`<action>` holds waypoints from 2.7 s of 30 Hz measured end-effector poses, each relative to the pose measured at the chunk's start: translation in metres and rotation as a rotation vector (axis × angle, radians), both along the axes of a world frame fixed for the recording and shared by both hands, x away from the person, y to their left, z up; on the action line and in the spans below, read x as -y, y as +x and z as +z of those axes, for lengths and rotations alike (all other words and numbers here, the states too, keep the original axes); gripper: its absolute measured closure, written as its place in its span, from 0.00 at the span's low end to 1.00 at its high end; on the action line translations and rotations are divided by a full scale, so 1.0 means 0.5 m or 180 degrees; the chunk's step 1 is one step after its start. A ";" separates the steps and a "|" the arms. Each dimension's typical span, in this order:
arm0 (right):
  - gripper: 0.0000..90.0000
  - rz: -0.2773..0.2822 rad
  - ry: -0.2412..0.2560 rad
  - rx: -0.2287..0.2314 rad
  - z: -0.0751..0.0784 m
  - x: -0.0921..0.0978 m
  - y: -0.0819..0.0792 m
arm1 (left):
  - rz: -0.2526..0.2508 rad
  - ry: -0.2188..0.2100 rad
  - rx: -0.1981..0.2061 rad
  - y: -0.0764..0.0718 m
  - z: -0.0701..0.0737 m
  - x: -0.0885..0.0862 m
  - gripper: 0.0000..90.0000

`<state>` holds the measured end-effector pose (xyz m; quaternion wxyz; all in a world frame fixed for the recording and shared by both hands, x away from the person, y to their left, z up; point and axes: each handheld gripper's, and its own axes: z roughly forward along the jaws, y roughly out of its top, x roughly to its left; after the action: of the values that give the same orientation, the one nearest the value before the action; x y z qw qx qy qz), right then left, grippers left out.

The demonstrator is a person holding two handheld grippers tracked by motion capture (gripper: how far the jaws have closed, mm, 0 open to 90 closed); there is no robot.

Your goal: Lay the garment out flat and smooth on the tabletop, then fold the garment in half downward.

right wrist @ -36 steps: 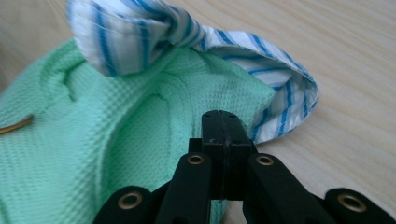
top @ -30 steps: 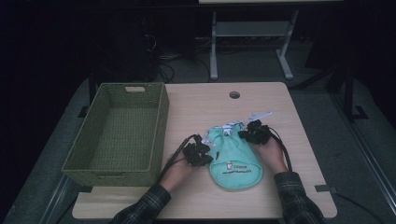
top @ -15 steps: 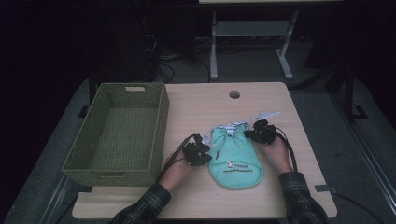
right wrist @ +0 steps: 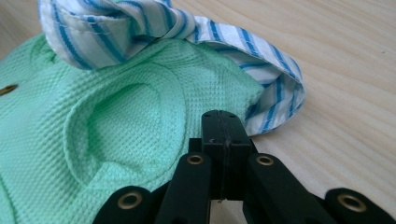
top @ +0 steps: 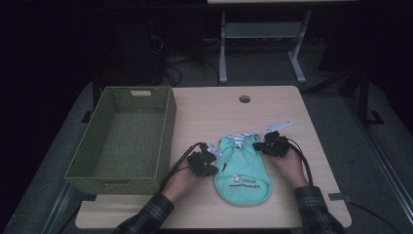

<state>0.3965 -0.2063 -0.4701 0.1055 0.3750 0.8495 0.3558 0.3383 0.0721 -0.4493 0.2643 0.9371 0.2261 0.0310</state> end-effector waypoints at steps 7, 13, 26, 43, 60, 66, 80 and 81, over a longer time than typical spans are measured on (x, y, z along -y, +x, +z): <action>0.93 0.0036 0.0009 0.0044 0.006 0.001 -0.003 | 0.0038 -0.0096 -0.0011 0.007 0.011 -0.004 0.91; 0.84 0.0040 0.0110 0.0045 0.022 0.008 -0.007 | 0.0146 -0.0213 -0.0069 0.029 0.021 -0.016 0.74; 0.69 0.0103 0.0165 0.0101 0.075 0.016 0.003 | 0.0267 -0.0350 0.0210 0.077 0.053 -0.007 0.53; 0.64 0.0008 0.0305 0.0036 0.077 0.023 0.078 | 0.0573 -0.0433 0.0327 0.197 0.051 0.006 0.56; 0.69 0.0183 0.0202 -0.0192 0.017 0.013 0.100 | 0.0475 -0.0479 0.0027 0.230 -0.006 0.031 0.64; 0.70 0.0239 0.0222 -0.0256 0.009 0.011 0.097 | 0.0435 -0.0425 -0.0007 0.230 -0.015 0.031 0.69; 0.91 0.0314 0.0037 -0.0019 -0.001 0.009 0.081 | 0.0325 -0.0312 0.0084 0.227 -0.015 0.032 0.84; 0.93 0.0322 0.0035 0.0001 -0.002 0.009 0.081 | 0.0321 -0.0312 0.0086 0.226 -0.015 0.033 0.85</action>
<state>0.4371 -0.2109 -0.4713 0.0854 0.3321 0.8654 0.3655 0.4515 0.0557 -0.4570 0.3109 0.9099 0.2706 0.0458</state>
